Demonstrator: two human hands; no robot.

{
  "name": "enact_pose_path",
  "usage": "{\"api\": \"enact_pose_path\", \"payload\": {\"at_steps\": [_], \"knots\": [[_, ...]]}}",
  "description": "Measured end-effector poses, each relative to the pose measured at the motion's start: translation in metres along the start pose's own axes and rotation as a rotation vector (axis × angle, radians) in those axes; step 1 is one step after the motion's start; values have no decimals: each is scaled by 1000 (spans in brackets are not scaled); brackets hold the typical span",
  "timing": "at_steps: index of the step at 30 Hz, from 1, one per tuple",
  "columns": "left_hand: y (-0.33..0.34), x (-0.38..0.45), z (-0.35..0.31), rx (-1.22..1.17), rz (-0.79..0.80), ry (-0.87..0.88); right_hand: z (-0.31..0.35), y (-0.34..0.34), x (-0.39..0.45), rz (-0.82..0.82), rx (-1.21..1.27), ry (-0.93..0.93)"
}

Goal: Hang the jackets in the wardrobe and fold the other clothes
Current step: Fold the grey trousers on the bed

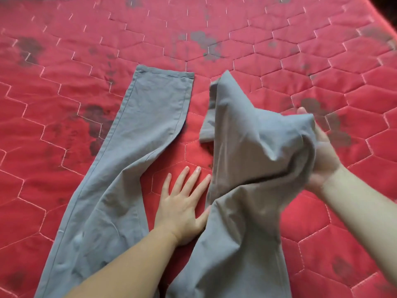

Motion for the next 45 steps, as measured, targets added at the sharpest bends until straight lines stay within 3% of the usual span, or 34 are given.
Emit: {"api": "enact_pose_path", "payload": {"at_steps": [1,4,6,8,10,14,18,20,22,25,27,29,34,38,42,45], "knots": [[-1,0,-1,-12,0,2,-5,-6,3,-100,-89,40],[-1,1,-1,-19,-7,8,8,2,33,-92,-171,28],[-3,1,-2,-25,-22,14,22,1,53,-210,-355,3],[-5,1,-3,-25,-33,16,39,11,67,-218,-464,-5],[-8,0,-3,-30,-46,22,76,29,78,-232,-544,-93],[-7,0,-2,-45,-75,36,153,34,93,-411,-565,-280],[-7,1,-2,-45,-88,36,137,-25,89,-631,-962,-60],[-7,0,-1,-54,-111,31,119,-47,78,-742,-1280,-77],[-7,-1,0,-79,-134,20,89,-36,62,-693,-1638,-297],[-8,0,3,-125,-159,4,2,-10,32,-343,-1892,-554],[-7,-1,2,-132,-164,14,-34,-23,15,-341,-1873,-499],[-7,-2,2,-146,-165,25,-45,-41,3,-473,-1766,-442],[-9,-3,4,-215,-200,-1,-79,-50,-47,-659,-1442,-512],[-7,2,7,-283,-144,-75,-119,-57,-120,-709,-1391,-565],[-18,-23,-1,-534,-148,-170,-144,-64,-164,-697,-1411,-423],[-26,-83,-36,-712,-206,-94,-165,-68,-188,-674,-1506,-309]]}}
Point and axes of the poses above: each hand's wrist, its own x-axis towards the middle knuckle, its own y-axis out of the palm, z = x × y, the point moved 8 cm from there along x, towards the middle knuckle, and after that the axes turned 7 degrees about x, right-handed, at the moved point
